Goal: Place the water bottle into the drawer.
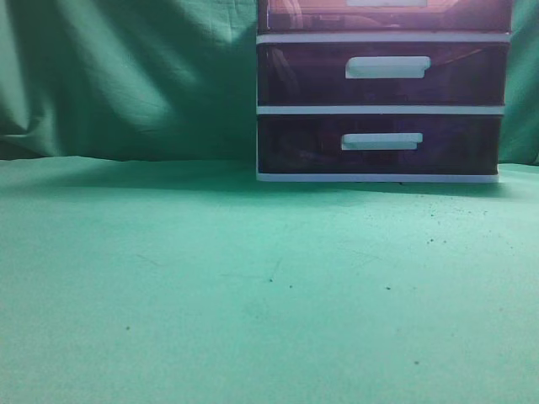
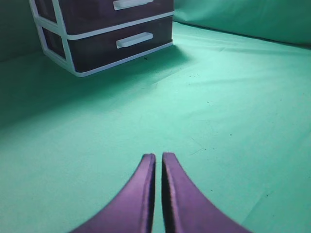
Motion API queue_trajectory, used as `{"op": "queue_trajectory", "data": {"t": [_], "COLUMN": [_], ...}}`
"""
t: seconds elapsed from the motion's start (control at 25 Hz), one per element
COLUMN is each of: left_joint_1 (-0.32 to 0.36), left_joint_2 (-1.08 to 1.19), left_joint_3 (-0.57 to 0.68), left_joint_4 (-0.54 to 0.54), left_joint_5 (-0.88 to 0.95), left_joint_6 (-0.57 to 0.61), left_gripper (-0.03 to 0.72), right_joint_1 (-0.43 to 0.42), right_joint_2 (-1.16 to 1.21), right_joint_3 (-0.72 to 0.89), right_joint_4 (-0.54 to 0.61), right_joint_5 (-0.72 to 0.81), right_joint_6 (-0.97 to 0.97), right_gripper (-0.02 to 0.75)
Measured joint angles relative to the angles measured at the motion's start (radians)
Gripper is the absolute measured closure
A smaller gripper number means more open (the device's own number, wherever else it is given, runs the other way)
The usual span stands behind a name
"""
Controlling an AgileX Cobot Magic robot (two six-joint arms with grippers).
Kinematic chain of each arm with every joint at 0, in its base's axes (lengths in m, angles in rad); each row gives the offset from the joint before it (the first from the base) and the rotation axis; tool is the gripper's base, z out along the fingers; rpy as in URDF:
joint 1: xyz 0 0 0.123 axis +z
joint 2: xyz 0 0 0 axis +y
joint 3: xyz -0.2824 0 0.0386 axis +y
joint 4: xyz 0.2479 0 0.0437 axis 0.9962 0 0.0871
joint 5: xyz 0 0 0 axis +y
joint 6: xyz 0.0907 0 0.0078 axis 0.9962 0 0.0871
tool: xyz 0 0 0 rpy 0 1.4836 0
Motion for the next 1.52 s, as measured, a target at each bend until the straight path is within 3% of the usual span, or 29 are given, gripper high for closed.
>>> {"op": "queue_trajectory", "data": {"t": [0.04,0.12,0.4,0.76,1.52], "left_joint_1": [0.0,0.0,0.0,0.0,0.0], "left_joint_2": [0.0,0.0,0.0,0.0,0.0], "left_joint_3": [0.0,0.0,0.0,0.002,0.002], "left_joint_4": [0.0,0.0,0.0,0.0,0.0], "left_joint_5": [0.0,0.0,0.0,0.0,0.0], "left_joint_6": [0.0,0.0,0.0,0.0,0.0], "left_gripper": [0.688,0.688,0.688,0.688,0.688], "right_joint_1": [0.0,0.0,0.0,-0.118,-0.125], "right_joint_2": [0.0,-0.002,-0.176,-0.333,-0.336], "right_joint_3": [0.009,0.038,0.27,0.543,0.558], "right_joint_4": [0.056,0.123,0.147,0.224,0.263], "right_joint_5": [0.134,0.256,-0.041,-0.159,-0.088], "right_joint_6": [-0.102,-0.237,-0.364,-0.368,-0.385], "right_gripper": [0.738,0.738,0.738,0.738,0.738]}}
